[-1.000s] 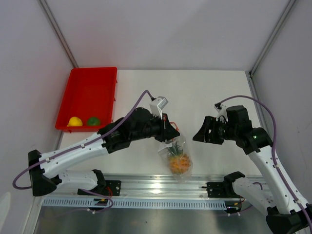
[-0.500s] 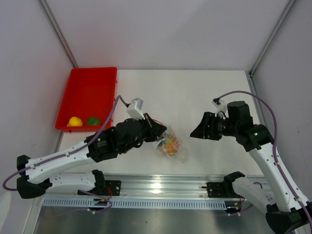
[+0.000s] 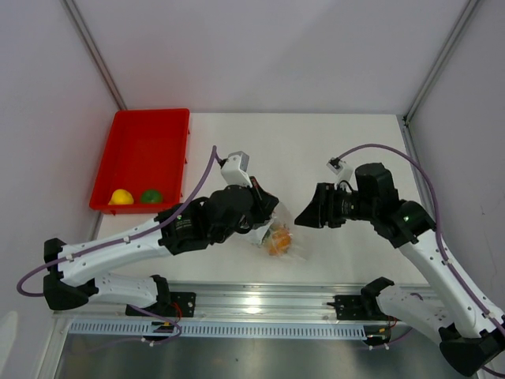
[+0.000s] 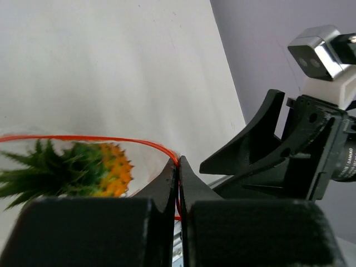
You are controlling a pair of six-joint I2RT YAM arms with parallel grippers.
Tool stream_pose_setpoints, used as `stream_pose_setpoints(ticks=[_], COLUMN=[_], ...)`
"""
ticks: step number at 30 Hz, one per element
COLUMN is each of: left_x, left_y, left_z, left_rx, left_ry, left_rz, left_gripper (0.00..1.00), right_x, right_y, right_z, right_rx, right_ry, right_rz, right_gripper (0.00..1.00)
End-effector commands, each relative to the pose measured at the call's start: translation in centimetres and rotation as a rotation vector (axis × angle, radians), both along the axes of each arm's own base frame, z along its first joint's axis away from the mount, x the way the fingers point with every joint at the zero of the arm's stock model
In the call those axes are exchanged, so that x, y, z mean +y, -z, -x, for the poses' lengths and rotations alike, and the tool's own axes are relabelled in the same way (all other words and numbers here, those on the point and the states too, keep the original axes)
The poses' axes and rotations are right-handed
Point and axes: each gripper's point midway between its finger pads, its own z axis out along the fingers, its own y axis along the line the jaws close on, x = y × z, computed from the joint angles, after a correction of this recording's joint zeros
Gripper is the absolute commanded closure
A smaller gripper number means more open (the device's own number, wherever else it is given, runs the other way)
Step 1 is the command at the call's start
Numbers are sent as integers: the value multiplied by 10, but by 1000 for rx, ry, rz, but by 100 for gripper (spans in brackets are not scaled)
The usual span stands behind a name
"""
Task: Place the food in the zip-top bag and seal the zipper
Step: Adjust the zipper food storage bag at the center of the board.
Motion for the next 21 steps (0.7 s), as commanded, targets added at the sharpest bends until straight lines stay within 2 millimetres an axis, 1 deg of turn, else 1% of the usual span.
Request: stream_pose_setpoints(ticks=[1,2,3,4,6,7,10,12,13,14,17,20,21], left_x=[-3,-1,0,1,0,0,-3,-4,-4,-4,-3,0,1], left_y=[-25,-21,-19,-19,-18,-17,-19,-19,-19,-20,-21,-22,-21], left_z=[0,-1,-2,-2,-3,-4,-5,-7,-7,-8,-9,-9,-9], left_rx=[-63,-54,-45,-40,-32,-29,-26,-21,-20,-20,-16,-13,-12], left_ry=[48,45,40,40,48,49,53,52,52,53,51,44,42], left_rz=[30,25,27,30,36,34,39,44,44,49,55,62,61], left_gripper=[99,100,99,99,99,99,99,100,99,99,99,99,100], right_x=[-1,-1,-2,1,1,5,8,6,3,2,-4,-2,1], right_y=[10,15,26,32,45,55,70,75,78,81,93,97,98], right_z=[-2,-1,3,9,12,22,31,34,30,34,30,29,31], right_rx=[-18,-11,3,10,13,31,13,7,-11,-11,-23,-30,-35], right_ry=[18,18,18,0,5,-18,-24,-6,22,20,59,69,58], right_rz=[12,16,30,37,68,90,164,201,230,247,304,314,316], right_gripper=[42,42,41,40,39,38,37,38,38,39,40,42,42])
